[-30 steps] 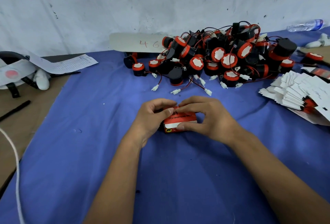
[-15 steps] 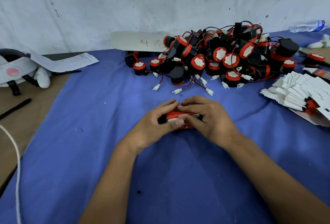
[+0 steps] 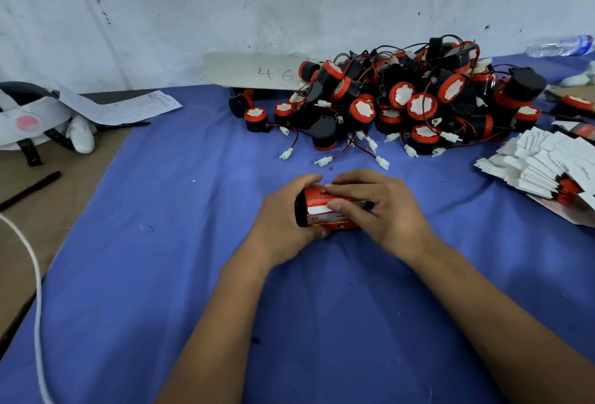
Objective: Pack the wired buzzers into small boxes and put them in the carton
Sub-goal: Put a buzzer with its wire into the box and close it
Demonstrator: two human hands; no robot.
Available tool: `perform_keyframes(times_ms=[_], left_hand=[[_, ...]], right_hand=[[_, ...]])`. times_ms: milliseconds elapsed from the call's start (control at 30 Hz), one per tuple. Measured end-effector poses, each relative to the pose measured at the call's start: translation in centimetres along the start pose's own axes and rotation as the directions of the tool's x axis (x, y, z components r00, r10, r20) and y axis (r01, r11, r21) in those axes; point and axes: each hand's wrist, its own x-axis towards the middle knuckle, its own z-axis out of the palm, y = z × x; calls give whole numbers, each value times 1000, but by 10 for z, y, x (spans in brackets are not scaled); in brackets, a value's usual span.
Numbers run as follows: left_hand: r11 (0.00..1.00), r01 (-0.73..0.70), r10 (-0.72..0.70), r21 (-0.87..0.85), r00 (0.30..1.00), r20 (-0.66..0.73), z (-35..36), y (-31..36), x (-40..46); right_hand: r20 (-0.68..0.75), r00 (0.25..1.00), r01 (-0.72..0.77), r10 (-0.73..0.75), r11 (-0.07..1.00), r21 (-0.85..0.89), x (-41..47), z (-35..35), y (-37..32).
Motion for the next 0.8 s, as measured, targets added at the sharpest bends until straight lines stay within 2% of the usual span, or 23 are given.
perform_keyframes(times_ms=[400, 500, 633, 800], left_hand=[[998, -55, 55, -10, 998, -8, -1, 1, 0], [989, -17, 21, -144, 999, 31, -2, 1, 0], [921, 28, 4, -388, 997, 80, -9, -1, -1], [851, 25, -59, -524, 997, -48, -12, -9, -3]], right_hand=[[-29, 999, -24, 24, 1000, 1, -2, 4, -1], [-58, 998, -26, 25, 1000, -11, -2, 6, -6], [-77, 997, -6, 3, 999, -34, -3, 5, -9], [-77, 997, 24, -31, 995, -96, -3, 6, -10]])
